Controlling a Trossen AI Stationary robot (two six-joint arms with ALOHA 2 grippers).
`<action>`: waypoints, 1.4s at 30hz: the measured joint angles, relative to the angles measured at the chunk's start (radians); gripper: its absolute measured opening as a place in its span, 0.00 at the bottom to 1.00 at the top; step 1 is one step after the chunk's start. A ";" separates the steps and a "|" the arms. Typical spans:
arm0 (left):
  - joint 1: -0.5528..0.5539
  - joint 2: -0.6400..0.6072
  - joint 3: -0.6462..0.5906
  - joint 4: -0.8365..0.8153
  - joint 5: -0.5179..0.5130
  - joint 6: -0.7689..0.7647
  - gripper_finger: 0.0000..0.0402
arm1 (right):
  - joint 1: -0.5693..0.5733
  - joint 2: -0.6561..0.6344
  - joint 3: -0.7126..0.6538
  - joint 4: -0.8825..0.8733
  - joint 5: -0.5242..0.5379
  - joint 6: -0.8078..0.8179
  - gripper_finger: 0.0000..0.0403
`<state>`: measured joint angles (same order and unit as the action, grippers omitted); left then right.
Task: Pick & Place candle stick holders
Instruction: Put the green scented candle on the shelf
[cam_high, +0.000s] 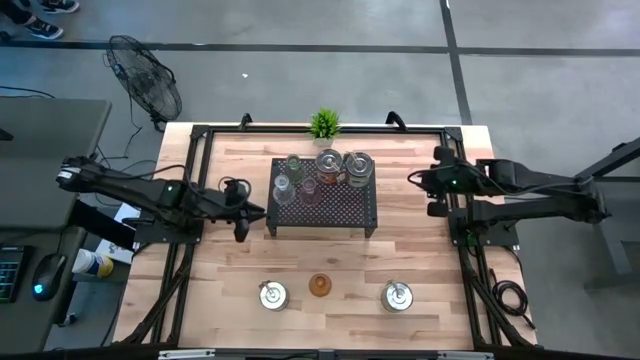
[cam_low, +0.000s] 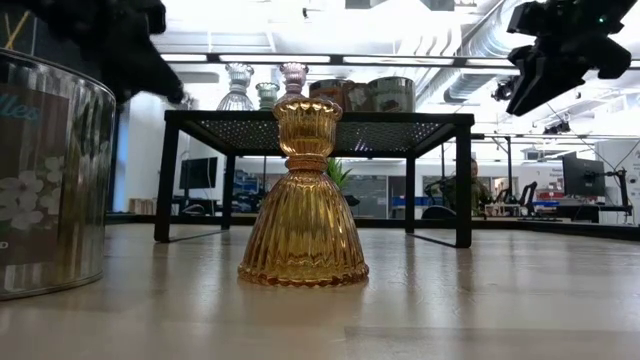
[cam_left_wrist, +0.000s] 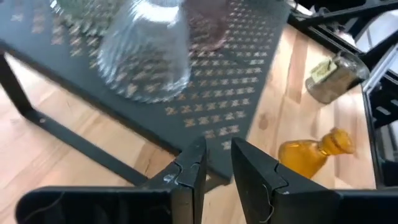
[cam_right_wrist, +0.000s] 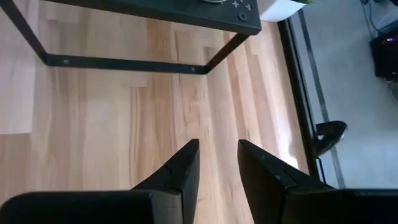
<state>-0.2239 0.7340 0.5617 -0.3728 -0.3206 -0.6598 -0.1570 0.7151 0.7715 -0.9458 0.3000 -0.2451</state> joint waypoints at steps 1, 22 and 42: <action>-0.012 0.012 0.022 -0.014 -0.009 -0.002 0.18 | 0.000 -0.003 0.000 0.002 0.006 0.000 0.25; -0.106 0.176 0.134 -0.104 -0.088 -0.028 0.18 | 0.001 0.000 0.000 -0.052 -0.226 0.115 0.25; -0.314 0.031 0.041 -0.181 -0.446 0.102 0.18 | 0.316 0.277 0.214 -0.150 -0.332 0.414 0.25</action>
<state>-0.5375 0.7651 0.6028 -0.5535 -0.7666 -0.5575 0.1592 0.9917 0.9855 -1.0961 -0.0321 0.1692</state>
